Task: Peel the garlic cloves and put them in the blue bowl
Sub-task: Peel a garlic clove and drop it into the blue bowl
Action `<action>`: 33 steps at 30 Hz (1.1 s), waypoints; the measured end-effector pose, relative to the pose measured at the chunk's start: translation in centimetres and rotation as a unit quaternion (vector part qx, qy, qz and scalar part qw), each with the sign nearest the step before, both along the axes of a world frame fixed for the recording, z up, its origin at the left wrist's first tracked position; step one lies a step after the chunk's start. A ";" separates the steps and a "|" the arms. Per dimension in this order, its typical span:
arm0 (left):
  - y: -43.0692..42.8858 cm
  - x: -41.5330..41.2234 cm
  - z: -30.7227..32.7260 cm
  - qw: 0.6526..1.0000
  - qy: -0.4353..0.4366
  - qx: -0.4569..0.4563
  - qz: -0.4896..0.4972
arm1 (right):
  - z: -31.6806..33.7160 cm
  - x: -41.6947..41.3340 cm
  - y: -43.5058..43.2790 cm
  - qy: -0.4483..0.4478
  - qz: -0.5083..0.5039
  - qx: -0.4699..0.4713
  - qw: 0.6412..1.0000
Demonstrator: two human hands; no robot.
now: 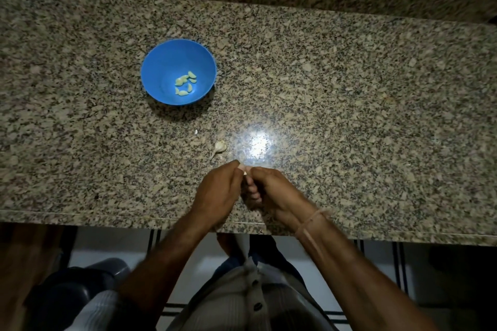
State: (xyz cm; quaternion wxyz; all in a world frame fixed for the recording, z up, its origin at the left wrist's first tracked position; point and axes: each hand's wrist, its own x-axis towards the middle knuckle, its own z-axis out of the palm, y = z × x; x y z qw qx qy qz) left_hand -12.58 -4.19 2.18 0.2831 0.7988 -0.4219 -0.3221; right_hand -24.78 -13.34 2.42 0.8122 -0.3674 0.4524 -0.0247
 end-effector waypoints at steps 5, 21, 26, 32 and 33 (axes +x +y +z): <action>-1.5 -0.2 1.2 0.838 0.480 0.092 0.243 | -0.9 -0.7 0.3 0.033 0.094 -0.515 0.852; -0.2 -0.8 0.0 0.995 0.033 -0.014 0.091 | -0.1 -0.1 0.0 0.054 0.098 -0.383 0.917; -0.4 -1.0 -0.1 0.998 -0.055 -0.001 0.040 | -1.1 0.1 -0.2 0.075 0.067 -0.317 0.943; -1.0 -1.3 0.7 0.917 0.342 0.061 0.196 | -0.9 0.0 0.0 0.058 0.100 -0.518 0.848; -1.1 -1.2 0.9 0.883 0.406 0.084 0.220 | -0.7 0.0 0.0 0.056 0.112 -0.562 0.817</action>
